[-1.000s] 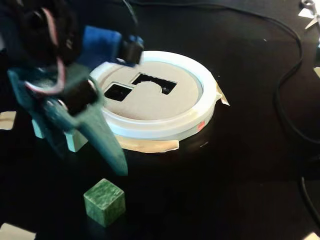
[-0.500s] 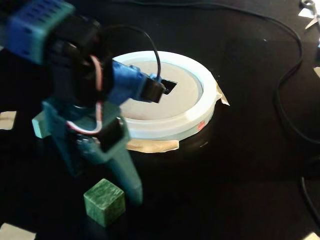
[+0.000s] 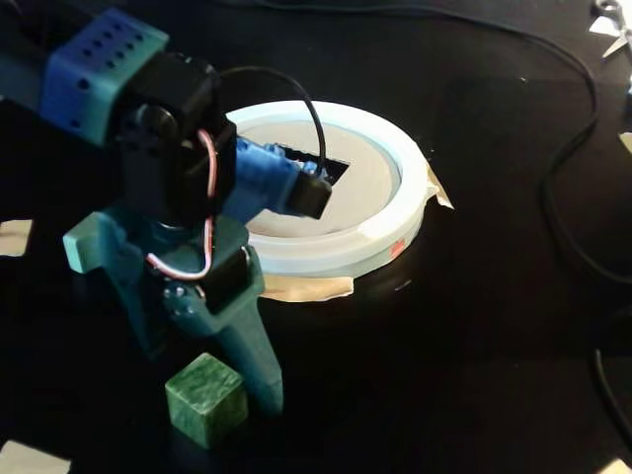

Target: Pick up the square block and drop it in corresponding square shaped hole

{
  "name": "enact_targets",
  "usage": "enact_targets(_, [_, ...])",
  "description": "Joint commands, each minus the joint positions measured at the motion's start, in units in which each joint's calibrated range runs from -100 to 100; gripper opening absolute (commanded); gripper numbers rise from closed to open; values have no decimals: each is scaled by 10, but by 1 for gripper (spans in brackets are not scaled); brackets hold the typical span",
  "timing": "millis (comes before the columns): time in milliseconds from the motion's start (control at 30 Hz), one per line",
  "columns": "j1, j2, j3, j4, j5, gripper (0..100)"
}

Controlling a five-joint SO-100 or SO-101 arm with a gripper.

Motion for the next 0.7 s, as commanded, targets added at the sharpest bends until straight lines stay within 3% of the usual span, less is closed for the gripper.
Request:
enact_targets(0, [24, -9, -46, 5, -4, 100])
enact_targets(167, [60, -10, -46, 7, -3, 100])
enact_targets(433, [41, -9, -45, 5, -4, 100])
enact_targets(667, [41, -9, -46, 4, -4, 64])
